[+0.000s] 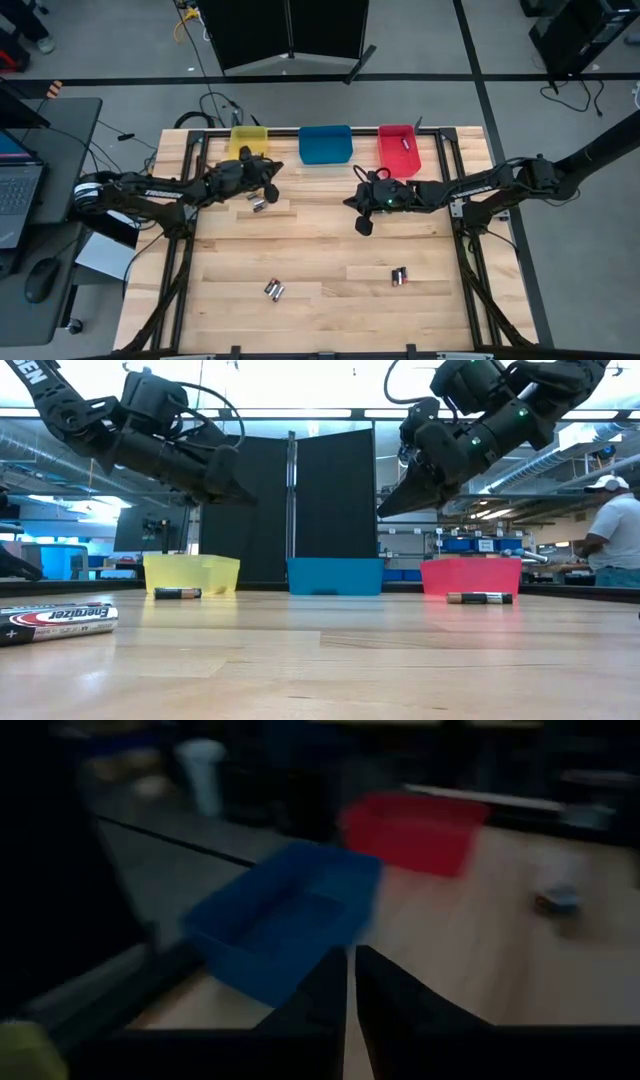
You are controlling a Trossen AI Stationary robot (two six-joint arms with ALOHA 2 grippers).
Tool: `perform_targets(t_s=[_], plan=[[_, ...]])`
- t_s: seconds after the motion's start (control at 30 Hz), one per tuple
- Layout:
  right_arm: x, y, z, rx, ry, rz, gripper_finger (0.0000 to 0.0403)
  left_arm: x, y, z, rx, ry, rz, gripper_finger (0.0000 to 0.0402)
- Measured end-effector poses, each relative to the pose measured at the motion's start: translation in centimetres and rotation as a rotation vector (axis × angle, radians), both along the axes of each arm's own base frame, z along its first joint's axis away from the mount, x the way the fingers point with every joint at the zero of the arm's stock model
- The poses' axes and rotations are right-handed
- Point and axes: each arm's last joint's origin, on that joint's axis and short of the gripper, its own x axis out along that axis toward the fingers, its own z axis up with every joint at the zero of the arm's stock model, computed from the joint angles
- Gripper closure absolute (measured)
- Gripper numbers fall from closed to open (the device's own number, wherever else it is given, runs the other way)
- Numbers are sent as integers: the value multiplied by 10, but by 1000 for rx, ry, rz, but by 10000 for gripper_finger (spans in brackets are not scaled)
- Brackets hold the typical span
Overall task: Sort batteries
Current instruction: Put the black battery into the yellow bin
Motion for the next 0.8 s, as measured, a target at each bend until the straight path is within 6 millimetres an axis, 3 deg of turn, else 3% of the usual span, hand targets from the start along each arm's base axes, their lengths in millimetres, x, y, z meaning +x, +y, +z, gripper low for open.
perform_targets(t_s=[0.23, 0.53, 0.8], plan=[[0, 2, -1, 72, 4, 36, 380, 6, -17, -3, -68, 0, -324, 381], [1, 7, 12, 125, 212, 10, 363, 13, -45, 2, 3, -19, -434, 397], [1, 27, 28, 132, 350, 58, 305, 22, -56, 2, 46, -106, -483, 398]])
